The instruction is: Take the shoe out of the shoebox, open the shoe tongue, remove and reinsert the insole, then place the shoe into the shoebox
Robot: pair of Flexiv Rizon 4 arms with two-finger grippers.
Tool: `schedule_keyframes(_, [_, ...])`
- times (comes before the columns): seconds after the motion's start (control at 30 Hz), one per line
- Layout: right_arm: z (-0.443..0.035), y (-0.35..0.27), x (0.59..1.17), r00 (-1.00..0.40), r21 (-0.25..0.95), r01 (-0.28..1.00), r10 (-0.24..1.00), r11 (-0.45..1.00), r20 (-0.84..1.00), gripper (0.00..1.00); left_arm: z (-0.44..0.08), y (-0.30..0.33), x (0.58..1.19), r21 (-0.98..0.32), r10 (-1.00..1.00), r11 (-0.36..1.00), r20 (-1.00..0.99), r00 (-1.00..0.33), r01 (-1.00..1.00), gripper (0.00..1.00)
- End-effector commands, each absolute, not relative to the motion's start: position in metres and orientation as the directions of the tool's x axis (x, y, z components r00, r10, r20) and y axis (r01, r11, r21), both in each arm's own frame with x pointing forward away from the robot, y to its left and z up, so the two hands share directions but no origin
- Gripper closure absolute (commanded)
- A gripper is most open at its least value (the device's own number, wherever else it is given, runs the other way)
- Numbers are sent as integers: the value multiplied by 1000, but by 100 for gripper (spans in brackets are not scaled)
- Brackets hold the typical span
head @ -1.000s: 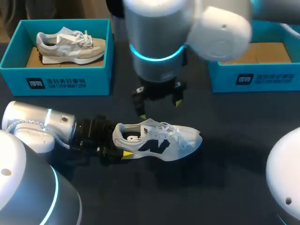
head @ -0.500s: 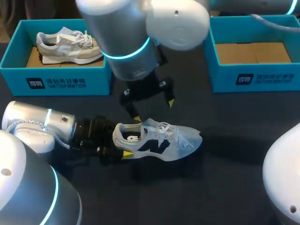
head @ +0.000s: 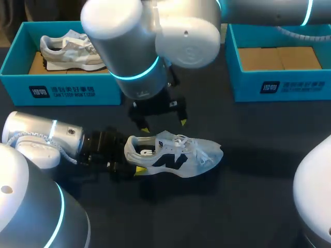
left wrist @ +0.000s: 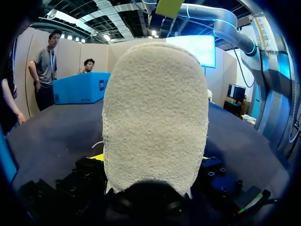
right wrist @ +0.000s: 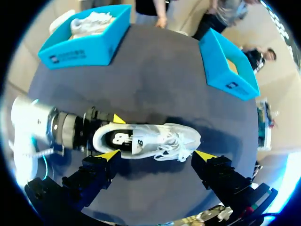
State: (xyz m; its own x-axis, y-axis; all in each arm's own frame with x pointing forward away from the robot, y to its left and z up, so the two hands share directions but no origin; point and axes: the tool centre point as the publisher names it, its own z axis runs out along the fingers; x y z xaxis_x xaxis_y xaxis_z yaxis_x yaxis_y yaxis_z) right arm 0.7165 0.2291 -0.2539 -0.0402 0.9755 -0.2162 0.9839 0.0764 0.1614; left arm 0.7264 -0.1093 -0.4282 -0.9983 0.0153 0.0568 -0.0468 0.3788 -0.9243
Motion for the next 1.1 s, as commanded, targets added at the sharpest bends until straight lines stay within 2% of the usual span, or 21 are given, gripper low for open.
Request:
schedule_keyframes(0.03, [-263,226,715,-3,188,981,984,37,-178,0,-434,-115,727,-923,16,382,58,-998,-48,100])
schedule_keyframes(0.73, [-325,243,702,84,147,988,973,-53,-213,0,-434,-115,727,-923,16,382,58,-998,-48,100])
schedule_keyframes(1.1, [-338,244,700,159,195,975,955,-112,-249,0,-434,-115,727,-923,16,382,58,-998,-48,100])
